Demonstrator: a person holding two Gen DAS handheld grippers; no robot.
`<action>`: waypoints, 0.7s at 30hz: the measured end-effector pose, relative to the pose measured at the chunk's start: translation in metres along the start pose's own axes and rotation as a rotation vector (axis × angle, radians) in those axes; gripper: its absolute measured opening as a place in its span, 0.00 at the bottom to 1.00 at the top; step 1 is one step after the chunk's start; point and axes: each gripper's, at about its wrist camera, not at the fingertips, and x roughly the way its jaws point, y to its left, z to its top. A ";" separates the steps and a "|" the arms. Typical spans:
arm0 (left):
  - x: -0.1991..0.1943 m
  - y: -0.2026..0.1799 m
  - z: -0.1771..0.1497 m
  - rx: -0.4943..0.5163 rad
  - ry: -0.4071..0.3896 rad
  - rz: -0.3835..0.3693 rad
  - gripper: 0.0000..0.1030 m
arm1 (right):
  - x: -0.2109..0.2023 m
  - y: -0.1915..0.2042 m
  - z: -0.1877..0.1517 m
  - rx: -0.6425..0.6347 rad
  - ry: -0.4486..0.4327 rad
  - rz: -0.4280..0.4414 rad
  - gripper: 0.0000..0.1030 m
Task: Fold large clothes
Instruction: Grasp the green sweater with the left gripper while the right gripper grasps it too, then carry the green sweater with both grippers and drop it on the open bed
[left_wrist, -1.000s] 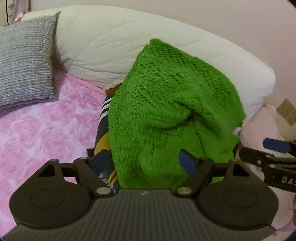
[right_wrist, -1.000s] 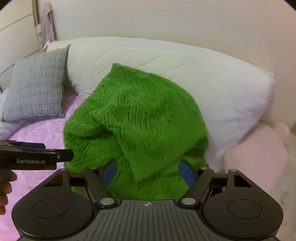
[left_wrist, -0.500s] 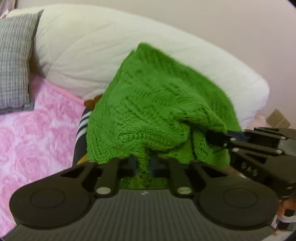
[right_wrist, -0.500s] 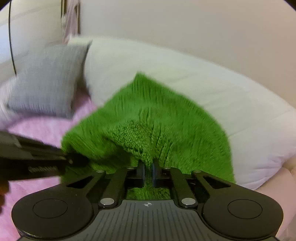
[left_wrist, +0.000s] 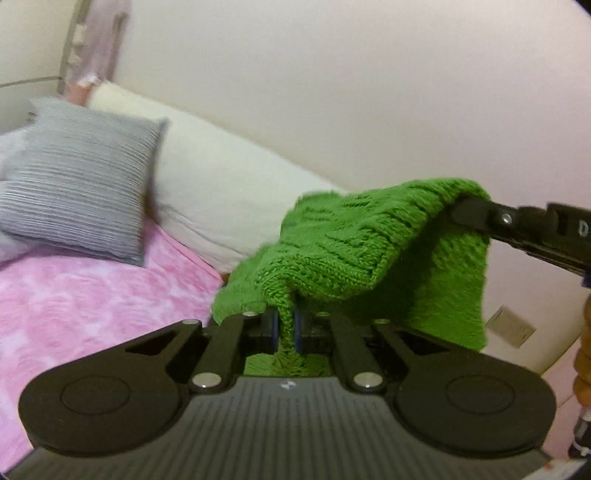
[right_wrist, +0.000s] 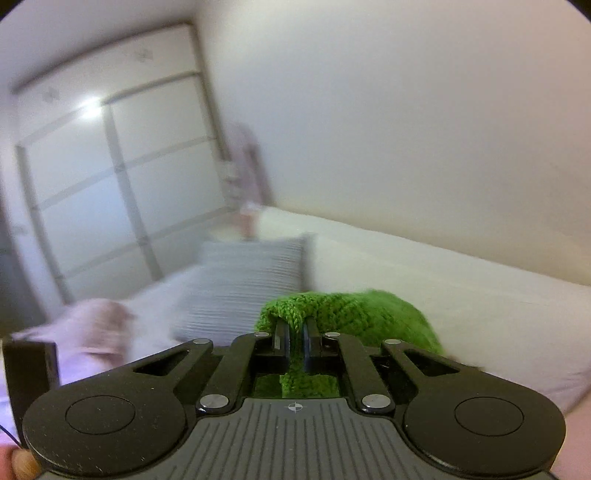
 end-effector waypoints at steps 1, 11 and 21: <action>-0.027 0.000 -0.002 -0.007 -0.028 0.021 0.05 | -0.008 0.013 0.004 -0.001 -0.003 0.051 0.02; -0.266 0.025 -0.024 -0.067 -0.202 0.397 0.04 | -0.017 0.161 0.014 -0.014 0.069 0.427 0.02; -0.453 0.096 -0.052 -0.245 -0.218 0.802 0.24 | 0.001 0.366 -0.034 -0.203 0.368 0.836 0.61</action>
